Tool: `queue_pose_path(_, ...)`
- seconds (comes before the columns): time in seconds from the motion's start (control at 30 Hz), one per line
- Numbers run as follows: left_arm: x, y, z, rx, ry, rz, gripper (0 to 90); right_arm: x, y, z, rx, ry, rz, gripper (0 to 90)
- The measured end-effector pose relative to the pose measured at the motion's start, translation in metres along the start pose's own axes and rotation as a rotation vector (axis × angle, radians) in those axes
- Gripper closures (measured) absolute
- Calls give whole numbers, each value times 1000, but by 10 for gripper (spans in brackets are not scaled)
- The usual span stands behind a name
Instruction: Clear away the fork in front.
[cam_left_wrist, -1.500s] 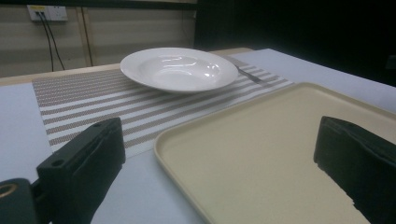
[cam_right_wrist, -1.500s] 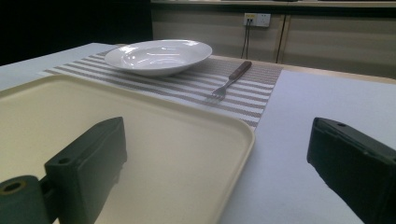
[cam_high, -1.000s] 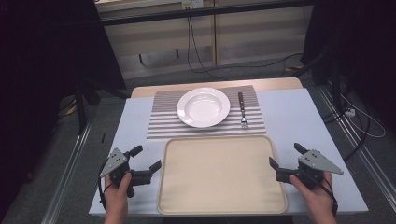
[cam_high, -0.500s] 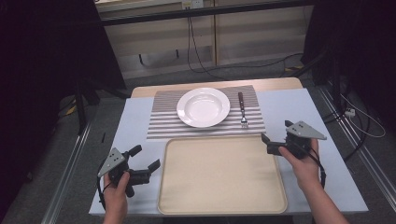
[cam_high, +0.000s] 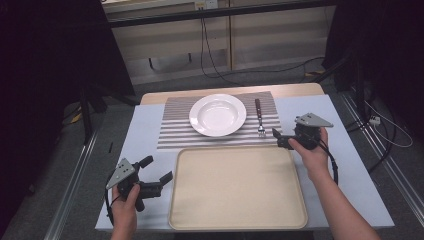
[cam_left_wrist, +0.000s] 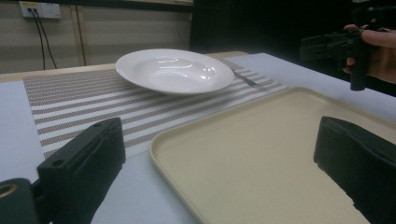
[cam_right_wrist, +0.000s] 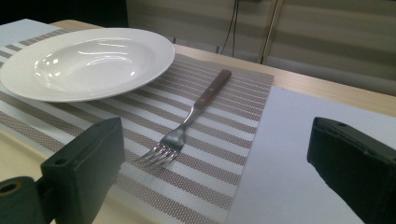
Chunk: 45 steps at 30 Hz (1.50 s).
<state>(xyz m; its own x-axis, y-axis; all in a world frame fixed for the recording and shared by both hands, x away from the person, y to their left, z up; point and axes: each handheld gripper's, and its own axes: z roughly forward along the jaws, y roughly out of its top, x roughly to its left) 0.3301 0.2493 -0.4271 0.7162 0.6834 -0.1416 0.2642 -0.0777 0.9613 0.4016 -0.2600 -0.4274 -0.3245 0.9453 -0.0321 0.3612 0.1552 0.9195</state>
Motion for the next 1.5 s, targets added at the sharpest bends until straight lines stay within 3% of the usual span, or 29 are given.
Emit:
queue_pose_path(0.5, -1, 0, 1, 9, 8, 7, 23, -13, 21, 47, 26, 1, 27, 43)
queue_pose_path(0.9, -2, 1, 2, 14, 9, 21, 23, -9, 29, 79, 89, 15, -11, 61)
queue_pose_path(1.07, -2, 1, 3, 11, 8, 17, 23, -9, 27, 91, 137, 21, -21, 167)
queue_pose_path(1.17, -1, 1, 2, 13, 9, 21, 23, -11, 22, 101, 157, 49, 1, 313)
queue_pose_path(1.2, -1, 1, 2, 13, 9, 21, 23, -11, 22, 101, 157, 49, 1, 313)
queue_pose_path(1.23, -1, 1, 3, 15, 11, 21, 24, -12, 21, 107, 196, 39, -6, 373)
queue_pose_path(1.27, -1, 1, 3, 15, 11, 21, 23, -12, 21, 107, 196, 39, -6, 373)
queue_pose_path(1.3, -1, 1, 3, 16, 17, 13, 23, -13, 22, 113, 216, 54, 3, 447)
queue_pose_path(1.37, -1, 0, 3, 15, 13, 16, 23, -13, 23, 115, 222, 47, 3, 459)
queue_pose_path(1.5, 0, 0, 4, 24, 10, 24, 23, -13, 27, 131, 290, 54, 18, 540)
